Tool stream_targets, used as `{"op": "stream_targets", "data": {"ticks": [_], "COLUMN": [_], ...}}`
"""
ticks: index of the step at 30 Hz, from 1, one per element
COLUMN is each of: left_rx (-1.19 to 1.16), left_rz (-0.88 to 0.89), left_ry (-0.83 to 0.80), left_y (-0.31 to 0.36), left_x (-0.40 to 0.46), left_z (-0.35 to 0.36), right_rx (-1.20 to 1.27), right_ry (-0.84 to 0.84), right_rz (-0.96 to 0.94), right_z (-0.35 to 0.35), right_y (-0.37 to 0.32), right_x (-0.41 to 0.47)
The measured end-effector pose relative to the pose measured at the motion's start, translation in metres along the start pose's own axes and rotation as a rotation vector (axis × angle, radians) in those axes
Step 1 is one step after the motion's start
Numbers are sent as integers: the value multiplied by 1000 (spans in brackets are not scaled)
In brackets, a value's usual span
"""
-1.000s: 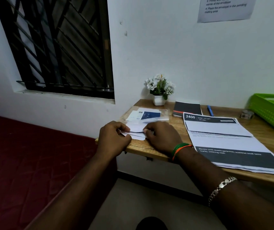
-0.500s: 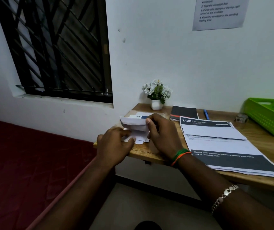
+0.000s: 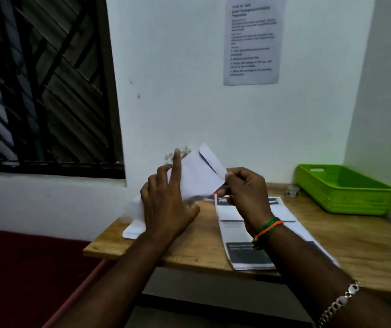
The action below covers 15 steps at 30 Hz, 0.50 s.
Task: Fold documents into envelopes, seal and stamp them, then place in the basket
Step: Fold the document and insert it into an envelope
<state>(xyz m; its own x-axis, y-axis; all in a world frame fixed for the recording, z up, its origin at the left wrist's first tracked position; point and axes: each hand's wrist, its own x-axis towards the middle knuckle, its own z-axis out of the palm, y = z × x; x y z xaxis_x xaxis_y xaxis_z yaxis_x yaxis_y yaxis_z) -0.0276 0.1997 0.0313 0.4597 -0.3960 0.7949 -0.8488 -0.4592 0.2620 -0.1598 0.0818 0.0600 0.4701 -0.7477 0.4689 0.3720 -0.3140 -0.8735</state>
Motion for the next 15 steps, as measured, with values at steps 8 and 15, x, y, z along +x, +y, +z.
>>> {"op": "stream_targets", "data": {"ticks": [8,15], "left_rx": [138,173], "left_rz": [414,503], "left_ry": [-353,-429], "left_y": [48,56], "left_x": [62,67], "left_z": [49,97], "right_rx": [-502,-754], "right_ry": [3,-76], "right_rz": [-80,-78], "right_z": [-86,-116], "right_y": [24,51], "right_x": [58,92]}}
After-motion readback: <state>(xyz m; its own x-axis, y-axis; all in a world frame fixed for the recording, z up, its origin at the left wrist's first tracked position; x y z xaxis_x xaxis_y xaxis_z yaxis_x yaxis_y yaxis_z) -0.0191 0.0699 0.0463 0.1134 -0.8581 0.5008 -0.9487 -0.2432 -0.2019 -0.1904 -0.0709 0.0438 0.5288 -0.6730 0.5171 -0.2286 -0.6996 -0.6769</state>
